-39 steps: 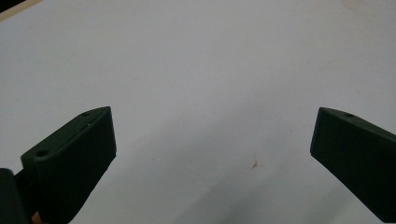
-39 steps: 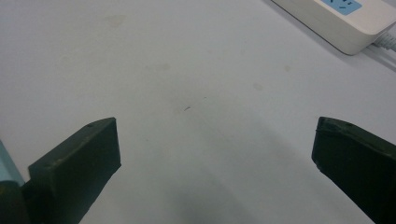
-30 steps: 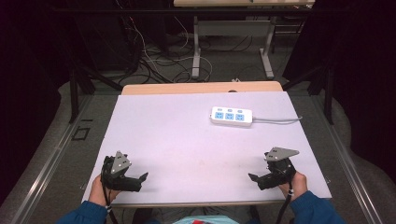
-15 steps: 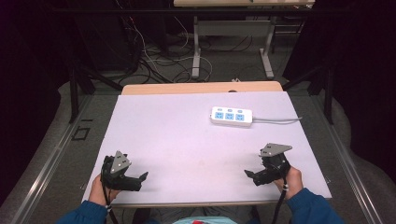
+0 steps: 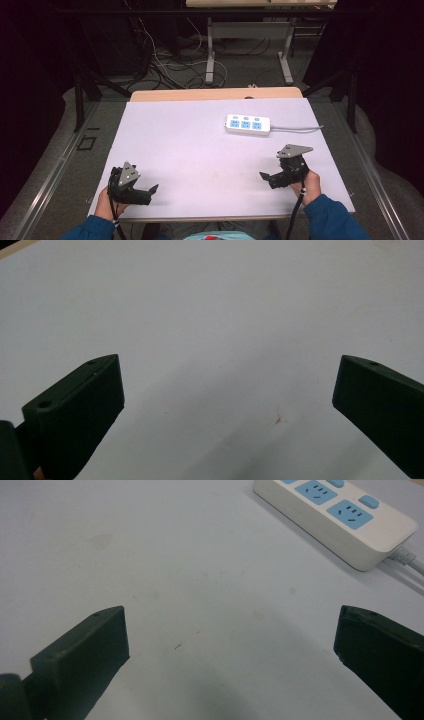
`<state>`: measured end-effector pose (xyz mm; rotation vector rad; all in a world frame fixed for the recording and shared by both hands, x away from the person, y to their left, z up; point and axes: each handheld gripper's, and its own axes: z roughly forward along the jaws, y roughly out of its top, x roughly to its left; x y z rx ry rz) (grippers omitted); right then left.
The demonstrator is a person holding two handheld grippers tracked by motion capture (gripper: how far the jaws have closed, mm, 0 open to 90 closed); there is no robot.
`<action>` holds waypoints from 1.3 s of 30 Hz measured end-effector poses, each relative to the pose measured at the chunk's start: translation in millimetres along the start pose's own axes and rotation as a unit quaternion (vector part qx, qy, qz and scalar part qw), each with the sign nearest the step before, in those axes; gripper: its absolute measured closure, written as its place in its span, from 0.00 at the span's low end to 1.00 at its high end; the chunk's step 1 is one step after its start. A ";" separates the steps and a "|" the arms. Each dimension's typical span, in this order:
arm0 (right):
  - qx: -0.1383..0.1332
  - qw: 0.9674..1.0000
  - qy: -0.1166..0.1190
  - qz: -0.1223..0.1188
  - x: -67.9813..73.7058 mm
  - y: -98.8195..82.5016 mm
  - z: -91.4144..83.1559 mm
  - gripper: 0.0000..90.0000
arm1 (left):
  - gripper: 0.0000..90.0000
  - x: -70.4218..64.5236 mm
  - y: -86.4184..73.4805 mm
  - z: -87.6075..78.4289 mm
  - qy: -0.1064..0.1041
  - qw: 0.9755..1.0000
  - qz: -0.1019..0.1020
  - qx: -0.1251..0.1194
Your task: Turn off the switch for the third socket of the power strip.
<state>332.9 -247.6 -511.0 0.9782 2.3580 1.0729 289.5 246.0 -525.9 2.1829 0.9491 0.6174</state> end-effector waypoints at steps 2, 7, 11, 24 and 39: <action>-0.002 1.000 -0.002 -0.005 -0.6 2.3 2.5 0.01 | 0.00 0.1 0.2 -0.1 -0.001 1.000 0.000 0.001; 0.000 1.000 0.006 -0.005 -2.9 8.0 8.4 0.01 | 0.00 -0.3 -1.1 0.1 0.004 1.000 0.004 0.002; 0.003 1.000 0.005 -0.015 -3.9 13.8 14.4 0.01 | 0.00 0.4 -1.0 -2.3 0.006 1.000 0.002 0.005; 0.003 1.000 0.004 -0.010 -8.6 23.9 20.3 0.01 | 0.00 -0.5 0.2 -1.7 0.003 1.000 0.006 0.001; 0.013 1.000 0.003 0.001 -22.0 39.9 39.7 0.01 | 0.00 -1.1 -0.5 0.5 -0.007 1.000 0.002 -0.004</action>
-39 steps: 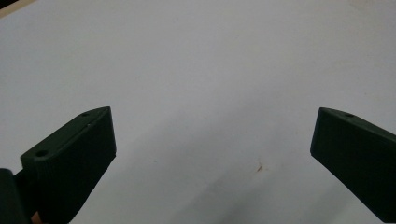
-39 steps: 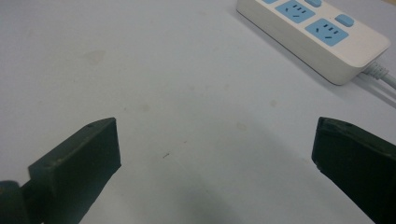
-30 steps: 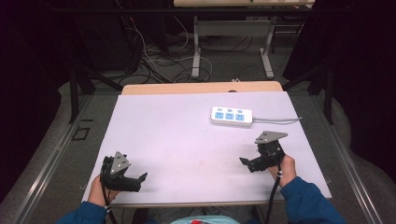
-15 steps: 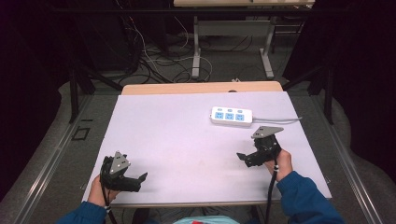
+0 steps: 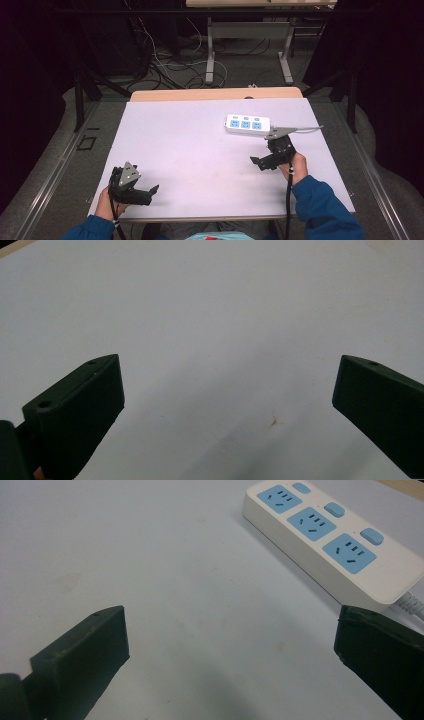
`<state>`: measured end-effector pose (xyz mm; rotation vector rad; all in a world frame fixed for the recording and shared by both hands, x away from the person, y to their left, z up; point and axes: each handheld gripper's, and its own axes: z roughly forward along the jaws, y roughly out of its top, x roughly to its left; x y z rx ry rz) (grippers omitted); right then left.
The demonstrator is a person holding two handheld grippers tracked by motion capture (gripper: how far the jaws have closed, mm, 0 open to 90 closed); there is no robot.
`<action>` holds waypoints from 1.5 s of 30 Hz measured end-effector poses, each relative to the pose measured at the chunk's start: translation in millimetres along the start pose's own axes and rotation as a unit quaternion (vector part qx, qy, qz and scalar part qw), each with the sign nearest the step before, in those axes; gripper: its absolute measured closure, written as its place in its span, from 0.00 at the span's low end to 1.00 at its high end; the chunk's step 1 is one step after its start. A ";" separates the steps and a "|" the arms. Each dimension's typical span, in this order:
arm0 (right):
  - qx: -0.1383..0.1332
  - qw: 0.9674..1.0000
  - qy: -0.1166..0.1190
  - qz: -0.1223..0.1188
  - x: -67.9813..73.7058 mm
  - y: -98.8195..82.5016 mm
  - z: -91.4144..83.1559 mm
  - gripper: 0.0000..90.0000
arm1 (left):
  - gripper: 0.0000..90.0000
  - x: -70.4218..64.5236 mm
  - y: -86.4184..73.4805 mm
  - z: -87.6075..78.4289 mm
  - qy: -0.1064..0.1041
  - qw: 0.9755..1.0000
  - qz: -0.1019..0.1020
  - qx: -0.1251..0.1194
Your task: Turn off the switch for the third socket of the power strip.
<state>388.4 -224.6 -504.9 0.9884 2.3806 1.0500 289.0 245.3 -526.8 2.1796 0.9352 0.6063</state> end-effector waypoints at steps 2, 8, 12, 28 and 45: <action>0.000 1.000 0.000 0.002 -2.5 2.7 3.6 0.01 | 0.00 -0.1 0.3 -1.1 0.000 1.000 0.000 0.002; 0.002 1.000 0.005 0.005 -8.5 13.6 13.6 0.01 | 0.00 -1.3 -0.5 -0.8 -0.001 1.000 0.003 0.006; 0.006 1.000 -0.002 0.004 -9.2 19.2 18.1 0.04 | 0.00 -0.6 -1.3 -0.9 -0.002 1.000 0.003 0.006; 0.007 1.000 -0.002 0.005 -20.3 34.1 35.9 0.01 | 0.00 -1.2 0.1 2.6 -0.003 1.000 0.002 0.006; 0.010 1.000 -0.003 0.014 -29.9 50.3 51.6 0.01 | 0.00 -1.8 -1.0 -0.7 -0.004 1.000 0.005 0.008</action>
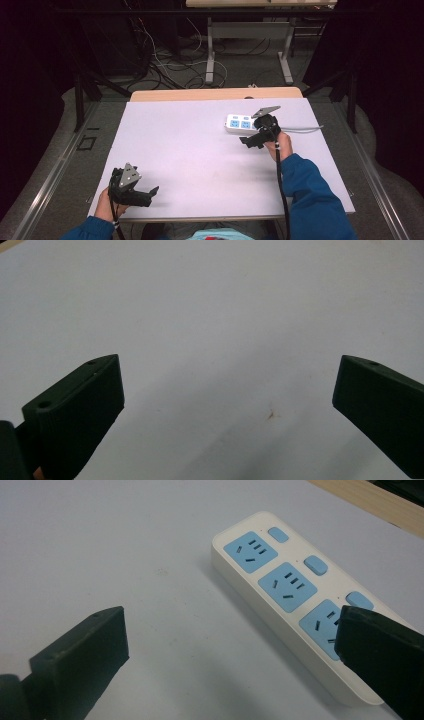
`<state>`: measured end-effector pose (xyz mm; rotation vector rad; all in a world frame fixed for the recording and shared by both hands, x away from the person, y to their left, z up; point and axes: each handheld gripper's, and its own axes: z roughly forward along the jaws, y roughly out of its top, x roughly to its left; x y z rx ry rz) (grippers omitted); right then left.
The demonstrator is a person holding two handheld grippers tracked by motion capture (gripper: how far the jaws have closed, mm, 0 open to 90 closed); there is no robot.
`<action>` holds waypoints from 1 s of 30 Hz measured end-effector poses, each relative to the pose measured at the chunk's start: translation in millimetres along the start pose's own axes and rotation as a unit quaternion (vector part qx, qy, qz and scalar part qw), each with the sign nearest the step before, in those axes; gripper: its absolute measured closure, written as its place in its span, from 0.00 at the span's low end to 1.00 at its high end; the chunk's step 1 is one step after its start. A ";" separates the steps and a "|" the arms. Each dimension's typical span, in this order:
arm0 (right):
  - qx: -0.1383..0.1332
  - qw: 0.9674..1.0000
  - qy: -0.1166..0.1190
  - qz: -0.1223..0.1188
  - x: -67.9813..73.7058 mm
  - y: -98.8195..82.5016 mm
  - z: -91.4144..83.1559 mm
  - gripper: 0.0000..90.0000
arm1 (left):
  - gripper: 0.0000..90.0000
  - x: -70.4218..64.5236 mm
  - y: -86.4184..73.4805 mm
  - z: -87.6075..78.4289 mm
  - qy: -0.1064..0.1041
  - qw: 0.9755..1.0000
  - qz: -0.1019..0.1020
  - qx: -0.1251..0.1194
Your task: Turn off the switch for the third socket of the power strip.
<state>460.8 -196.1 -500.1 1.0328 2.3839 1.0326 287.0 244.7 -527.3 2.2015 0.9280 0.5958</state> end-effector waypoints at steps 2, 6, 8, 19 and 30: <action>-0.001 1.000 -0.002 -0.003 -1.1 1.5 0.9 0.01 | 0.00 -0.8 -0.2 0.0 0.002 1.000 0.000 -0.005; 0.003 1.000 -0.004 -0.001 -0.7 3.7 4.5 0.01 | 0.00 -1.6 0.7 0.9 0.000 1.000 0.002 -0.003; 0.007 1.000 -0.006 -0.001 -0.5 5.0 6.3 0.00 | 0.00 -1.9 0.8 1.1 -0.001 1.000 0.002 -0.004; -0.004 1.000 -0.001 0.008 -5.9 21.5 21.7 0.00 | 0.00 -1.8 1.3 1.7 0.001 1.000 0.008 -0.002; 0.000 1.000 0.001 0.014 -11.1 35.0 34.9 0.00 | 0.00 -1.1 1.2 1.5 -0.002 1.000 0.006 0.001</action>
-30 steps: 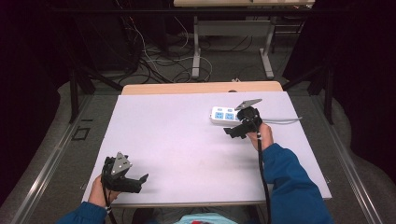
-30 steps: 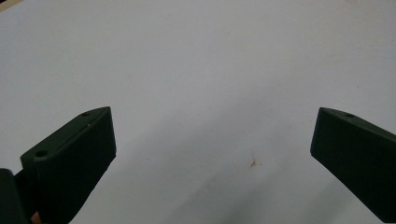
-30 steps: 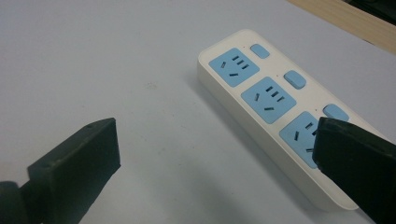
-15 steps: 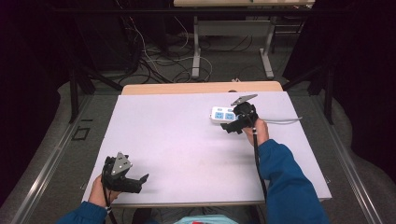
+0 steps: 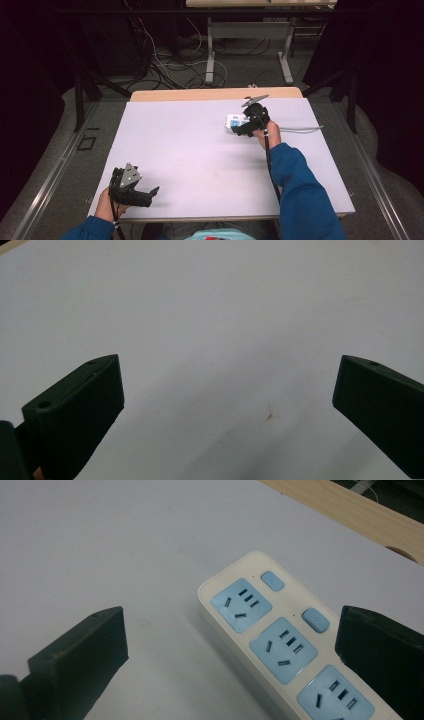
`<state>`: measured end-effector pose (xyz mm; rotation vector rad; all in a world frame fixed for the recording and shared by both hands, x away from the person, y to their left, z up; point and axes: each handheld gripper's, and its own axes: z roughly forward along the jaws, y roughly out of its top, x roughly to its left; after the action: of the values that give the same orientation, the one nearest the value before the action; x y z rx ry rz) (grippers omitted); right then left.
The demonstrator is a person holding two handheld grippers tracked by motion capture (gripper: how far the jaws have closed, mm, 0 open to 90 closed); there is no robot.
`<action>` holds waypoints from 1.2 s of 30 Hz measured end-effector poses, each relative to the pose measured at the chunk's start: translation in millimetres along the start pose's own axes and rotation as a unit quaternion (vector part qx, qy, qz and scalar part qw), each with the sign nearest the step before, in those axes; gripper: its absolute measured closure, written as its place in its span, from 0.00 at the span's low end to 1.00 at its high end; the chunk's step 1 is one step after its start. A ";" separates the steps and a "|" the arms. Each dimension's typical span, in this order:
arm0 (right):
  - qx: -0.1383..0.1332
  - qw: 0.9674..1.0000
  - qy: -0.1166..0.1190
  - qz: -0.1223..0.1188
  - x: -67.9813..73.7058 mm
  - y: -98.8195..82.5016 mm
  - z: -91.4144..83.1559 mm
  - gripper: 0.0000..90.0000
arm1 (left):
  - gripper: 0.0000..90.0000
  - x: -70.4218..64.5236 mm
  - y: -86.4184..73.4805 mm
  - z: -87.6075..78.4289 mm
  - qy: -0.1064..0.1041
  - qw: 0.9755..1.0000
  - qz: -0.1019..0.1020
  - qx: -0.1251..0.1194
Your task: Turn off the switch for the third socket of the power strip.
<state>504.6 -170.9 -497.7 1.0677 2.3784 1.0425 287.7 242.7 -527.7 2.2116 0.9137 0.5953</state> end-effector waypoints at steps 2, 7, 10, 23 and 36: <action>-0.003 1.000 -0.001 -0.005 -1.3 1.5 2.6 0.00 | 0.00 0.4 0.1 0.3 0.000 1.000 0.002 0.001; -0.003 1.000 0.002 0.006 -3.7 6.9 7.1 0.00 | 0.00 -0.3 0.5 2.2 0.002 1.000 0.001 -0.004; -0.005 1.000 -0.002 0.006 -4.6 12.6 8.8 0.00 | 0.00 -0.1 0.6 0.9 -0.002 1.000 0.001 -0.001; 0.003 1.000 -0.005 0.004 -4.0 24.1 24.1 0.00 | 0.00 0.8 -0.2 -0.3 -0.003 1.000 0.002 -0.001; -0.008 1.000 -0.015 0.014 -8.9 30.3 26.3 0.02 | 0.00 1.3 0.1 -0.9 -0.002 1.000 0.002 0.002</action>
<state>540.4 -151.1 -493.1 1.1073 2.3350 1.0464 288.0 243.9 -526.7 2.2171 0.9095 0.5909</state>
